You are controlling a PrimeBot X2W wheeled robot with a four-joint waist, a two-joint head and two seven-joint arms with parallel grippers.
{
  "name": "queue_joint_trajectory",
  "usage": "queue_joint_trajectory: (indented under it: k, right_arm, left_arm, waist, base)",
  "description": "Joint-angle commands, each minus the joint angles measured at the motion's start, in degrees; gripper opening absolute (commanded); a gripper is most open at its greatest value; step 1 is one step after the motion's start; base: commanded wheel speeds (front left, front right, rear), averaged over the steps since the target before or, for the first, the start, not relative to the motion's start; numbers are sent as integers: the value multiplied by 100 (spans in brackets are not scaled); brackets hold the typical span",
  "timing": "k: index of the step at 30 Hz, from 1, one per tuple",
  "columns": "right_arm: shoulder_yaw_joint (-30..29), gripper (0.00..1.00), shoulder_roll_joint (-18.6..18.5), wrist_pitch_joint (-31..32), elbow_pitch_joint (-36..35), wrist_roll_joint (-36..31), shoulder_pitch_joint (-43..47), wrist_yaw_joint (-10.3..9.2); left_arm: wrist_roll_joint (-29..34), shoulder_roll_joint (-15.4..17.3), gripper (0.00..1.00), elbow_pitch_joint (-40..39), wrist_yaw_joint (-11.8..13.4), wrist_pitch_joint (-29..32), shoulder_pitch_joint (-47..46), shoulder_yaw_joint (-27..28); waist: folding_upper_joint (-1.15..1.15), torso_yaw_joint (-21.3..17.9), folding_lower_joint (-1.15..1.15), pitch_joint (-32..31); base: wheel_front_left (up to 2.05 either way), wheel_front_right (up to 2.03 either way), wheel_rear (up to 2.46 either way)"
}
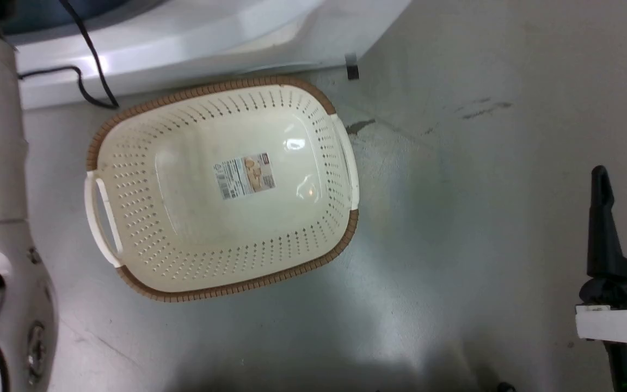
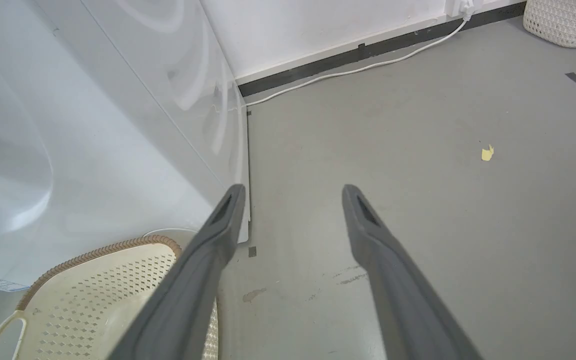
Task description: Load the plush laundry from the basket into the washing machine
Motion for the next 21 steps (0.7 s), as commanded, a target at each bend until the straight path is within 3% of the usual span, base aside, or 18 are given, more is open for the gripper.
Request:
queue_joint_trajectory:
  k: [1, 12, 13, 14, 15, 21]
  right_arm:
    - [-36, 100, -49, -36, -54, 32, -37, -4]
    - [-122, 100, -140, 19, -269, 12, 39, -4]
    - [-127, 100, -143, 27, -286, 9, 45, -4]
    - [-133, 100, -147, 36, -302, 5, 51, -4]
    - [-142, 100, -151, 45, -318, 2, 55, -4]
    - [-161, 100, -165, 104, -387, -27, 64, -4]
  left_arm:
    - [22, 72, 0, 7, -43, 42, -177, -21]
    - [-91, 223, 0, 221, -147, 515, -782, -63]
    - [-111, 217, 7, 248, -148, 545, -816, -63]
    - [-136, 210, 42, 271, -157, 566, -851, -60]
    - [-171, 196, 100, 304, -180, 603, -882, -59]
    - [-324, 113, 100, 511, -282, 798, -995, -85]
  waist:
    - [0, -6, -1, 107]
    - [0, 71, -1, 332]
    - [0, 80, -1, 342]
    - [0, 90, -1, 353]
    - [0, 102, -1, 360]
    - [0, 161, -1, 344]
  base:
    - [0, 0, 0]
    - [0, 0, 0]
    - [0, 0, 0]
    - [0, 0, 0]
    - [0, 0, 0]
    - [0, 0, 0]
